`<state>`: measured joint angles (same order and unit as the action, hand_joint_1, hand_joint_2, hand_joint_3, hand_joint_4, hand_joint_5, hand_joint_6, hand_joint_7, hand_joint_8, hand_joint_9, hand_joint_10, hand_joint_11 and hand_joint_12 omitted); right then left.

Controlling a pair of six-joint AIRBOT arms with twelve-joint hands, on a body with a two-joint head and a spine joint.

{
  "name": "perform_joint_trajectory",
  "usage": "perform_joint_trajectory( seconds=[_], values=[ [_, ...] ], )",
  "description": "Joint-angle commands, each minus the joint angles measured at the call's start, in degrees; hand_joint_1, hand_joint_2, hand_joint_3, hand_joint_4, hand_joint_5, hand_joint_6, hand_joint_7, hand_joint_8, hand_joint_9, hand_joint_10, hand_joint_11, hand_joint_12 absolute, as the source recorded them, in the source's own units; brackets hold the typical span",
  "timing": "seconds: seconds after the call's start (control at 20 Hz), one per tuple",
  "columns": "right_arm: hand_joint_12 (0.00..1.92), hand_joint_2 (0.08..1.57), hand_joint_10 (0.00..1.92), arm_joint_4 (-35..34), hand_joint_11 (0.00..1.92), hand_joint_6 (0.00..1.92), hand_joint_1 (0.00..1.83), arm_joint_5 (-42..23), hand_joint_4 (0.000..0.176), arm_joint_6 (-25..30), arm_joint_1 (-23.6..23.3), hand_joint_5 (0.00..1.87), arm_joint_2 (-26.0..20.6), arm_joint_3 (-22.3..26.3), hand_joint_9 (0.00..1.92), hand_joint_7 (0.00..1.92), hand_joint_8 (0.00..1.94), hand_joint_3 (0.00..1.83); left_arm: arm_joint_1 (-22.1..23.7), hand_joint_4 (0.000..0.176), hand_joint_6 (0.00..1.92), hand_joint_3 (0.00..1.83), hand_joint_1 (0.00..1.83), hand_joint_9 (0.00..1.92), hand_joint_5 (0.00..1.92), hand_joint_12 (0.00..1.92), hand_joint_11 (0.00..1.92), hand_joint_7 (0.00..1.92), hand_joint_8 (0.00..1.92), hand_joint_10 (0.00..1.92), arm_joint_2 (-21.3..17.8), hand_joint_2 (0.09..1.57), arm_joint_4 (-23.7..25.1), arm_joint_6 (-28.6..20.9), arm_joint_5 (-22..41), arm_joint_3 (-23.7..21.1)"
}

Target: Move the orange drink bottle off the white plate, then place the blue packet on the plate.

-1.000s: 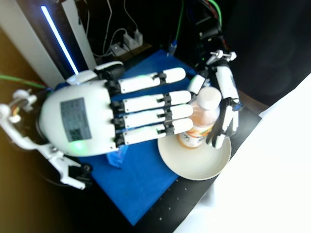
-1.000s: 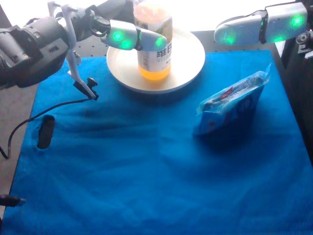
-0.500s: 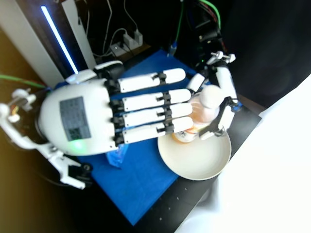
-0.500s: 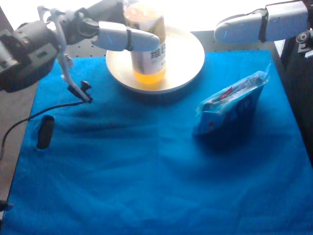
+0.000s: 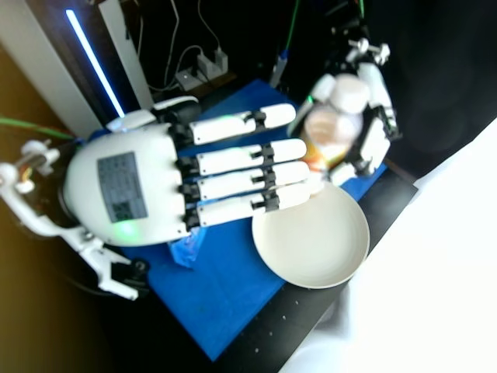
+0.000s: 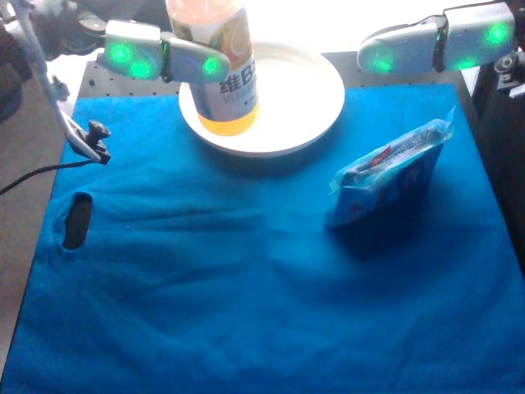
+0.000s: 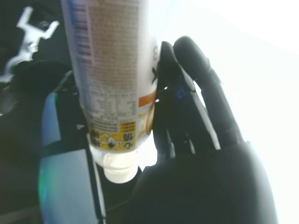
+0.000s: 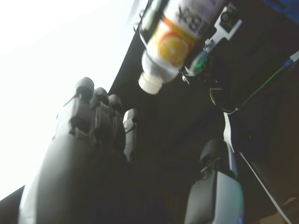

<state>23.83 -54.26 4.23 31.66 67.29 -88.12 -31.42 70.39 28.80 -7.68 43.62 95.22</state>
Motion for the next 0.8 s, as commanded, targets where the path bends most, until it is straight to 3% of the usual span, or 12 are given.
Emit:
perform_joint_trajectory(
  seconds=[0.0,0.05,0.1,0.15,0.2,0.3,0.35,0.4,0.55,0.65,0.75],
  values=[
    [0.30,0.84,0.00,-3.0,0.01,0.01,0.63,-6.2,0.103,0.3,-1.1,0.29,-0.1,0.0,0.15,0.21,0.01,0.00,1.1,0.014,1.15,0.00,1.19,1.11,0.84,0.97,0.69,0.90,1.17,0.01,-1.1,1.17,-3.5,-1.6,8.7,-0.7],
    [0.31,0.86,0.00,-3.0,0.03,0.00,0.64,-6.2,0.100,0.3,-1.1,0.28,-0.2,0.0,0.15,0.21,0.00,0.00,0.8,0.000,1.09,0.00,1.33,0.99,0.83,0.92,0.80,0.91,1.07,0.95,-2.1,1.14,-3.0,-1.6,9.6,-2.0],
    [0.31,0.88,0.00,-3.0,0.02,0.00,0.65,-6.2,0.101,0.3,-1.1,0.27,-0.2,0.1,0.14,0.19,0.00,0.01,0.3,0.000,1.09,0.00,1.36,0.92,0.82,0.89,0.82,0.86,1.14,1.20,-3.0,1.15,-2.6,-1.6,10.2,-3.0],
    [0.31,0.90,0.00,-3.0,0.01,0.00,0.66,-6.2,0.102,0.3,-1.1,0.26,-0.3,0.1,0.13,0.18,0.00,0.01,-0.3,0.000,1.12,0.00,1.22,0.88,0.84,0.89,0.77,0.86,1.23,0.73,-3.8,1.18,-2.3,-1.6,10.7,-3.9],
    [0.31,0.88,0.00,-3.0,0.00,0.00,0.66,-6.2,0.112,0.3,-1.1,0.27,-0.3,0.0,0.13,0.18,0.00,0.01,-1.0,0.007,1.13,0.00,1.19,0.93,0.84,0.90,0.75,0.84,1.27,0.46,-4.7,1.19,-2.0,-1.6,11.1,-5.0],
    [0.37,0.88,0.00,-3.0,0.00,0.00,0.64,-6.2,0.113,0.3,-1.1,0.29,-0.3,0.1,0.15,0.20,0.00,0.00,-2.0,0.006,1.13,0.00,1.18,1.03,0.83,0.86,0.75,0.84,1.29,0.20,-5.5,1.19,-1.3,-1.6,11.7,-6.1],
    [0.50,0.93,0.00,-3.0,0.00,0.00,0.63,-6.2,0.099,0.3,-1.1,0.27,-0.3,0.1,0.14,0.17,0.00,0.00,-3.0,0.000,1.02,0.00,1.20,1.09,0.90,0.78,0.79,0.90,1.22,0.12,-6.1,1.16,-1.2,-1.6,12.0,-6.9],
    [0.54,0.93,0.00,-3.0,0.00,0.00,0.63,-6.2,0.091,0.3,-1.1,0.27,-0.3,0.1,0.15,0.17,0.00,0.00,-3.4,0.000,1.04,0.00,1.20,1.10,0.88,0.75,0.81,0.90,1.22,0.09,-6.4,1.16,-1.1,-1.6,12.2,-7.3],
    [0.50,0.91,0.00,-3.0,0.00,0.00,0.61,-6.2,0.086,0.3,-1.1,0.27,-0.3,0.1,0.16,0.17,0.00,0.00,-5.0,0.000,1.04,0.00,1.21,1.14,0.88,0.78,0.81,0.95,1.14,0.06,-7.5,1.15,-0.5,-1.4,12.5,-8.9],
    [0.56,0.92,0.00,-3.2,0.00,0.00,0.59,-6.2,0.094,0.3,-1.1,0.27,-0.3,0.1,0.16,0.18,0.00,0.00,-5.5,0.000,1.03,0.00,1.21,1.17,0.88,0.83,0.83,0.97,1.10,0.05,-7.6,1.14,0.6,-1.4,11.7,-9.4],
    [0.49,0.90,0.00,-3.2,0.00,0.00,0.60,-6.3,0.108,0.3,-1.1,0.28,-0.1,0.1,0.16,0.17,0.00,0.00,-5.9,0.000,0.95,0.00,1.21,1.17,0.94,0.84,0.74,0.97,1.10,0.04,-7.5,1.13,1.7,-1.4,10.6,-9.9]
  ],
)
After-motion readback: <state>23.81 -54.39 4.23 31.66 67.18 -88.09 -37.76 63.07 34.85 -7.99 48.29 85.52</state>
